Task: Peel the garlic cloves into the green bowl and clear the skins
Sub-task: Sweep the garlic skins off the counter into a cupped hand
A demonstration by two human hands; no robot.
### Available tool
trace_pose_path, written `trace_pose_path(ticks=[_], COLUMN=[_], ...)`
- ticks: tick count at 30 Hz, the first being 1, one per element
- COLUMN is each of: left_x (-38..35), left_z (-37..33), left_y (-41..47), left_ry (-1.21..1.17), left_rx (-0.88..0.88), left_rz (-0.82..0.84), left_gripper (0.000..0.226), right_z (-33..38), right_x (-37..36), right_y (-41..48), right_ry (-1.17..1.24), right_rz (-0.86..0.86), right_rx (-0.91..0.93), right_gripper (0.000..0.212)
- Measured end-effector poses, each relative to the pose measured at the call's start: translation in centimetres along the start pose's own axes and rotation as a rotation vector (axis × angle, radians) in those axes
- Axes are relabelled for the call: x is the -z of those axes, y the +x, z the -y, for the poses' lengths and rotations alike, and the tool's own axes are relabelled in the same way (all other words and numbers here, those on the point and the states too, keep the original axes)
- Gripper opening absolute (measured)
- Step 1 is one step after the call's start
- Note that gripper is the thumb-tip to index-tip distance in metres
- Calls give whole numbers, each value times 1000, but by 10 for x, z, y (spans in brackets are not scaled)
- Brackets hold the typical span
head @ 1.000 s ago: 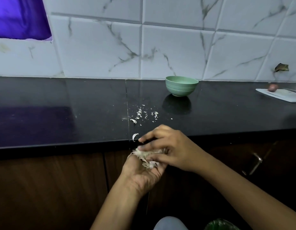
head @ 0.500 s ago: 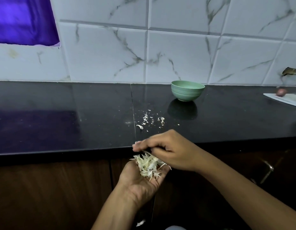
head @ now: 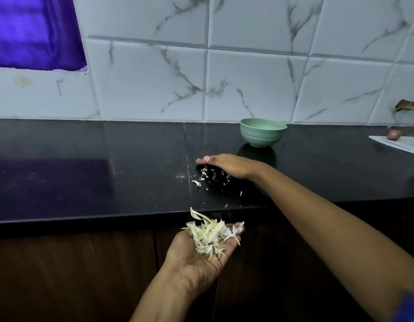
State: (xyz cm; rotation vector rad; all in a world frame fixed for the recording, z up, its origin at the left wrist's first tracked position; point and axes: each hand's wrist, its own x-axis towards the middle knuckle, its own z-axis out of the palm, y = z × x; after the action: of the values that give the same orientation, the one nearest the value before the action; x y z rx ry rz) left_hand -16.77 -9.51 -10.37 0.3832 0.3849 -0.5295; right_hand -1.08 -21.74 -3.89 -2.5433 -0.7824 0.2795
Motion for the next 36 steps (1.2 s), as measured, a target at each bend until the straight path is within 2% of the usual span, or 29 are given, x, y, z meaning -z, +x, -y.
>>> trace_pose_path(ticks=[4, 9, 14, 17, 19, 21, 23, 24, 26, 27, 32, 34, 36], left_x=[0, -2, -5, -1, 0, 0, 0, 1, 1, 2, 2, 3, 6], left_z=[-2, -3, -2, -3, -4, -4, -5, -5, -5, -5, -3, -2, 0], left_y=[1, 1, -3, 0, 0, -1, -1, 0, 1, 1, 3, 4, 7], left_ry=[-21, -25, -86, -39, -23, -8, -7, -13, -21, -23, 2, -5, -15], left_rx=[10, 3, -23, -5, 25, 38, 39, 39, 36, 34, 9, 0, -6], left_rz=[0, 16, 58, 56, 56, 44, 37, 36, 27, 22, 27, 23, 31], left_gripper=[54, 50, 42, 43, 44, 48, 49, 49, 49, 49, 48, 47, 46], right_z=[17, 31, 33, 30, 22, 11, 1, -5, -11, -10, 20, 31, 39], right_x=[-13, -26, -36, -36, -29, -18, -6, -3, 0, -2, -29, -40, -47], right_y=[-36, -82, -104, -109, -109, -108, -106, -105, -102, -101, -111, -123, -134], right_ry=[4, 139, 203, 255, 351, 379, 246, 127, -26, -50, -69, -100, -16], right_rz=[118, 178, 136, 27, -104, -288, -422, -427, -318, -239, 6, 39, 77], right_rx=[170, 272, 374, 397, 342, 205, -9, -124, -272, -270, 52, 147, 223], right_gripper=[44, 41, 39, 42, 44, 46, 50, 51, 53, 54, 73, 74, 67])
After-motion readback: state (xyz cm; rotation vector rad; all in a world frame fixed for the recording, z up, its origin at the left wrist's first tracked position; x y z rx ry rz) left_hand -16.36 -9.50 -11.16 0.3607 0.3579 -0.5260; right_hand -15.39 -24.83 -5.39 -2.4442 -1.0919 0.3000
